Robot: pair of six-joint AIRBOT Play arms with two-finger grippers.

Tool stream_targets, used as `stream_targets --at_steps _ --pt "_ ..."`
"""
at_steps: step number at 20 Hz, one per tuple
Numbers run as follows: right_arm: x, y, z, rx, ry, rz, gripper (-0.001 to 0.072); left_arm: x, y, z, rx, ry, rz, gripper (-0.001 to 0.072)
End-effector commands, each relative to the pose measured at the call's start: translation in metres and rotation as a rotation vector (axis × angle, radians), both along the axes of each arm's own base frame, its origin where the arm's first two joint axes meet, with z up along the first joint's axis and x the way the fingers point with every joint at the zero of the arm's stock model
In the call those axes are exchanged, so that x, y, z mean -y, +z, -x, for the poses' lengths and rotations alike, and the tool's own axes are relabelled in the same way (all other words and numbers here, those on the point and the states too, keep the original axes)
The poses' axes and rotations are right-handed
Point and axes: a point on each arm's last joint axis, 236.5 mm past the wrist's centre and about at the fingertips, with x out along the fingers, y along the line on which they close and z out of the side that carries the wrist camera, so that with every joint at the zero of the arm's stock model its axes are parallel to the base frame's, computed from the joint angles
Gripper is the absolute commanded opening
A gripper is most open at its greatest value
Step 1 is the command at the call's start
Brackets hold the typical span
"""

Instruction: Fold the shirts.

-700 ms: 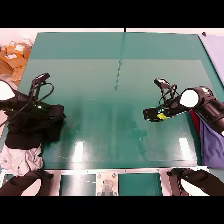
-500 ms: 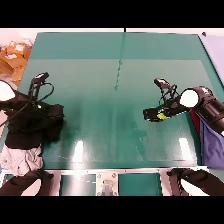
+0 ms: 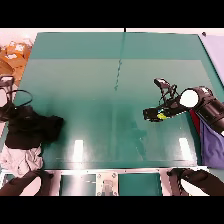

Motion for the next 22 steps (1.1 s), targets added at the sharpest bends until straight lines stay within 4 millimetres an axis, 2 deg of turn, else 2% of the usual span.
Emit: stream_targets --at_steps 1,4,5,6,7,8,10,13,15,17,18,20,22 --pt "0.0 0.0 0.0 -0.001 0.0 0.0 0.0015 -0.037 -0.036 0.003 0.027 0.098 -0.008 0.0712" --pt "0.0 0.0 0.0 -0.001 0.0 0.0 0.0014 -0.034 -0.084 -0.005 0.037 0.116 0.073 0.0693" --pt "0.0 0.0 0.0 -0.001 0.0 0.0 0.0015 -0.028 -0.096 -0.009 0.023 0.089 0.104 0.0573" --pt "0.0 0.0 0.0 0.0 0.0 0.0 0.0015 -0.022 -0.102 -0.01 -0.002 0.044 0.128 0.0125" --pt "0.0 0.0 0.0 -0.001 0.0 0.0 0.0014 -0.014 -0.102 -0.012 -0.014 0.0 0.156 0.0027" --pt "0.0 0.0 0.0 -0.001 0.0 0.0 0.0015 -0.006 -0.095 -0.019 -0.006 -0.021 0.19 0.0026" --pt "0.0 0.0 0.0 -0.001 0.001 0.0 0.0015 0.01 -0.063 -0.041 0.049 -0.065 0.26 0.0025" --pt "0.0 0.0 0.0 -0.001 -0.001 -0.001 0.0015 0.06 0.025 -0.084 0.204 -0.202 0.339 0.0025" --pt "-0.002 0.001 -0.006 0.026 -0.005 -0.008 0.0015 0.119 0.091 -0.101 0.311 -0.352 0.389 0.0024" --pt "0.0 0.001 -0.007 0.032 0.0 0.0 0.0015 0.186 0.14 -0.103 0.383 -0.488 0.458 0.0024" --pt "0.006 0.002 -0.01 0.053 0.032 0.031 0.0015 0.221 0.158 -0.1 0.415 -0.547 0.503 0.0025" --pt "0.028 0.007 -0.023 0.117 0.1 0.147 0.0015 0.295 0.179 -0.089 0.477 -0.675 0.608 0.0025" --pt "0.044 0.019 -0.038 0.179 0.109 0.222 0.0015 0.356 0.179 -0.075 0.484 -0.776 0.679 0.0024"
